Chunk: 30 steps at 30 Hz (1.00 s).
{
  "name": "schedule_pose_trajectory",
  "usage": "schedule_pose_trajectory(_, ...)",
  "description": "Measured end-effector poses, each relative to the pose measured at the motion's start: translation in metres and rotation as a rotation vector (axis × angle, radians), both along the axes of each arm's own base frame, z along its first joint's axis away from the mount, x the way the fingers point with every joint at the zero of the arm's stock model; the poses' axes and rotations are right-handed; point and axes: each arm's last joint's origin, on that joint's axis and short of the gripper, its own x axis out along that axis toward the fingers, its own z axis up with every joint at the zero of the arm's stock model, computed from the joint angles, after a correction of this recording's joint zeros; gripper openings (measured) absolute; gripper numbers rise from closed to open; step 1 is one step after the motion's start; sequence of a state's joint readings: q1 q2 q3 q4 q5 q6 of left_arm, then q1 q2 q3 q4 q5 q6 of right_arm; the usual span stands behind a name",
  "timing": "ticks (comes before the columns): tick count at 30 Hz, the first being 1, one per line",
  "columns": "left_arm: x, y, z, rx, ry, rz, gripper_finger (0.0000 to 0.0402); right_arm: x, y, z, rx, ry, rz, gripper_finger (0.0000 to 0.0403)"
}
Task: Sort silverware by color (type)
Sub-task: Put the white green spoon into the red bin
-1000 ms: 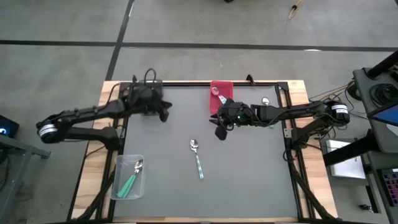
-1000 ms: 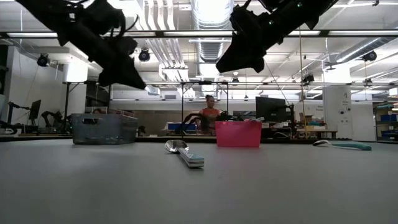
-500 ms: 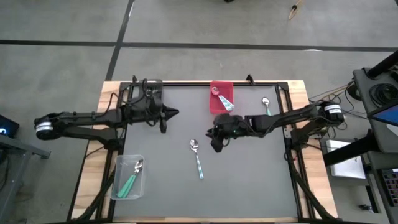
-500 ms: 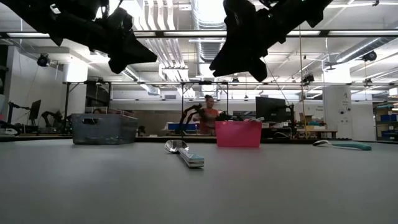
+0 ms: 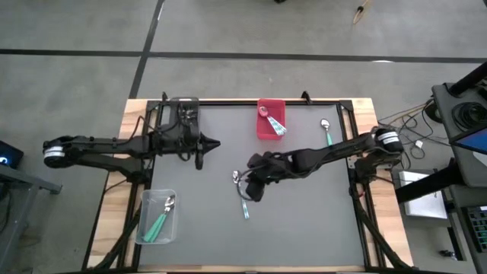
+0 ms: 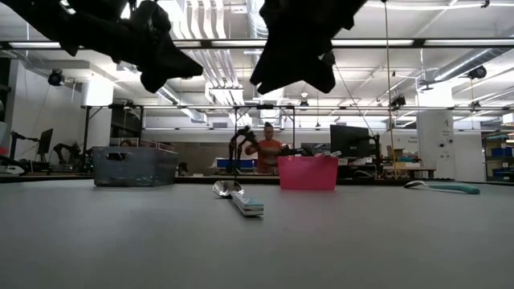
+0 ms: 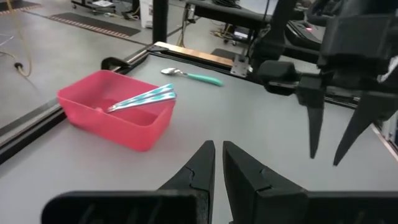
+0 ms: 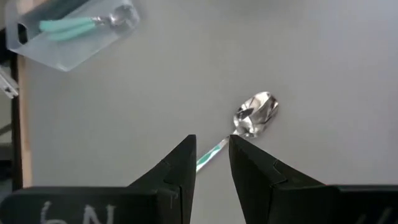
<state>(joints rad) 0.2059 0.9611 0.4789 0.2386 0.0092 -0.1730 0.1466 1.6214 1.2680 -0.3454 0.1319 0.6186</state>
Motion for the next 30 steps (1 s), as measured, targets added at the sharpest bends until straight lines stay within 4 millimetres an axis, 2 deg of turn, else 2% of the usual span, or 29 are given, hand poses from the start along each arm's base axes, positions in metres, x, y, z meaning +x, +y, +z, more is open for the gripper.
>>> schedule_pose_trajectory(6,0.001,-0.009,-0.001,-0.002,0.012,-0.043,0.0013,0.02,0.004,-0.01,0.044,0.119,-0.066,0.0086)
schedule_pose_trajectory(15,0.001,-0.025,-0.01,-0.003,0.075,-0.123,0.0013,0.044,0.02,-0.049,0.112,0.271,-0.165,0.0084)
schedule_pose_trajectory(23,0.0,-0.028,-0.011,0.028,0.104,-0.148,0.0013,0.061,0.037,-0.075,0.138,0.322,-0.207,0.0084)
schedule_pose_trajectory(30,0.0,-0.028,-0.011,0.036,0.106,-0.149,0.0013,0.074,0.04,-0.089,0.136,0.341,-0.227,0.0084)
